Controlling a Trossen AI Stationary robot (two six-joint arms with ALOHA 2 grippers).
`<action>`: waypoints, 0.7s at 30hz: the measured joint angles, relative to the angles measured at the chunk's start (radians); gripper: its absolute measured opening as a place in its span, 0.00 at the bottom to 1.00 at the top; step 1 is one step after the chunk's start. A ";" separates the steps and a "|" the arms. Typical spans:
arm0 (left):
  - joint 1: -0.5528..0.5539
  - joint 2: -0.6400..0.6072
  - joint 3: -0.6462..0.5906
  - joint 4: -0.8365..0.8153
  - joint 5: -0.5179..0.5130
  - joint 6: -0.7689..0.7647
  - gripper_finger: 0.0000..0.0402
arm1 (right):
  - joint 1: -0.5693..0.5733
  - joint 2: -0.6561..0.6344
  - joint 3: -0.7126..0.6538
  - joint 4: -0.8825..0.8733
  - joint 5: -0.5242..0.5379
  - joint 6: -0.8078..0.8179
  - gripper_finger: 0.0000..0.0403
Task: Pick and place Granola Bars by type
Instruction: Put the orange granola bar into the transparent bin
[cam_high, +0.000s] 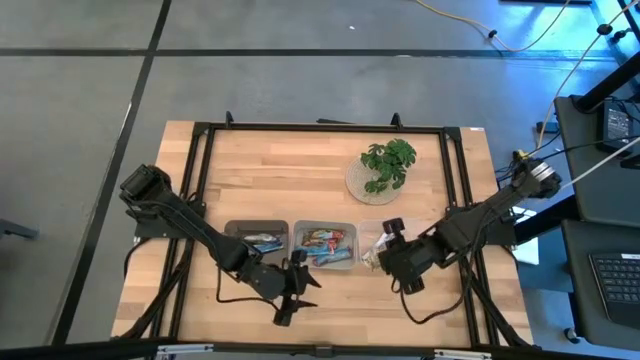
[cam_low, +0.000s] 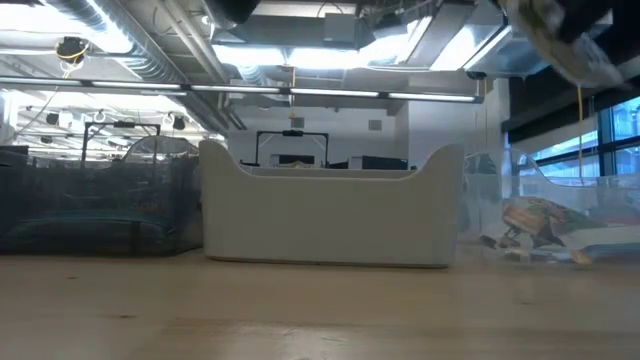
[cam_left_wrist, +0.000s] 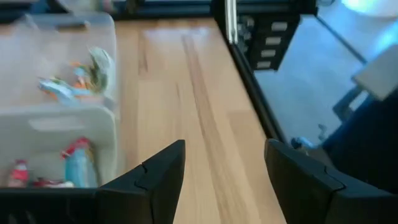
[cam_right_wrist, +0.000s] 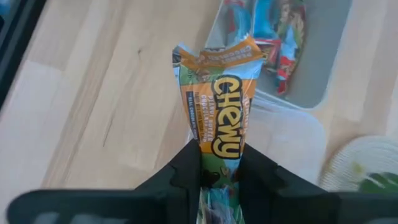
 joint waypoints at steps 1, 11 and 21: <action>0.001 -0.014 0.000 0.001 -0.003 0.004 0.53 | -0.003 -0.019 -0.047 0.050 0.000 0.000 0.21; 0.057 -0.260 -0.153 0.116 0.023 0.089 0.53 | -0.113 -0.064 -0.307 0.193 0.001 0.048 0.21; 0.239 -0.561 -0.553 0.426 0.160 0.080 0.53 | -0.166 -0.064 -0.400 0.265 -0.008 0.053 0.21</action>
